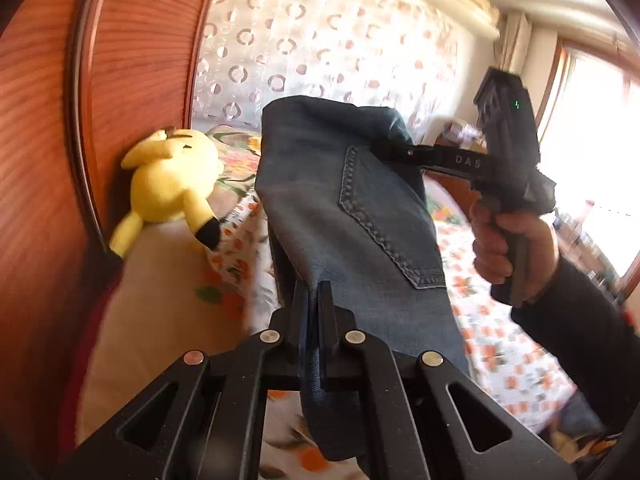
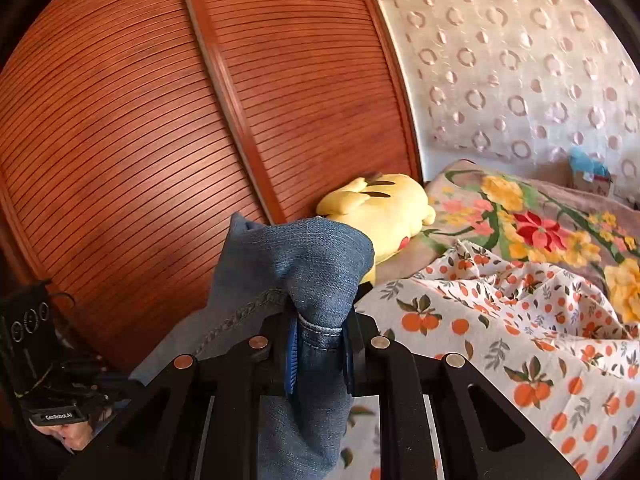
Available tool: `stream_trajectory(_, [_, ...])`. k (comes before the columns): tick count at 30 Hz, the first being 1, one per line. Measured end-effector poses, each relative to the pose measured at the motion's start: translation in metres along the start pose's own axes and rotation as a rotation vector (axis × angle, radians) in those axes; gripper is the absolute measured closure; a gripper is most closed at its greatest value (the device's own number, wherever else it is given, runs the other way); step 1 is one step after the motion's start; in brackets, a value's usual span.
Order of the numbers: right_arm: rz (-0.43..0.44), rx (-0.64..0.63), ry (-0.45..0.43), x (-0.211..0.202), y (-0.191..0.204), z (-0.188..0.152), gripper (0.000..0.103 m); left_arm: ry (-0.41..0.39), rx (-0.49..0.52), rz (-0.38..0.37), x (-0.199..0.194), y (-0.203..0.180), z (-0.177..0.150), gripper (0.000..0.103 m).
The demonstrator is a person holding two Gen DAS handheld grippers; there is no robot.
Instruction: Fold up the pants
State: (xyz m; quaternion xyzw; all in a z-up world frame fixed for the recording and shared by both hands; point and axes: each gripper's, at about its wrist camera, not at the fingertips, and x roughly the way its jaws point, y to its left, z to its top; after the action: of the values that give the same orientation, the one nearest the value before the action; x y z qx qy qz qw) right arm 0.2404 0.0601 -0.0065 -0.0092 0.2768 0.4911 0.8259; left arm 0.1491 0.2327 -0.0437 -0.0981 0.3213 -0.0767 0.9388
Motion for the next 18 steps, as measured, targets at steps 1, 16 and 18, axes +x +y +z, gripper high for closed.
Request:
stream_trajectory(1, [-0.002, 0.005, -0.012, 0.005, -0.003, 0.000, 0.086, 0.013, 0.001, 0.002, 0.009, 0.002, 0.001, 0.099])
stream_trajectory(16, [-0.171, 0.153, 0.098, 0.100, -0.094, -0.016, 0.084, 0.161, 0.033, -0.025, 0.111, 0.023, 0.030, 0.098])
stream_trajectory(18, [-0.178, 0.191, 0.118, 0.108, -0.104, -0.017, 0.080, 0.176, 0.048, -0.011, 0.114, 0.022, 0.030, 0.097])
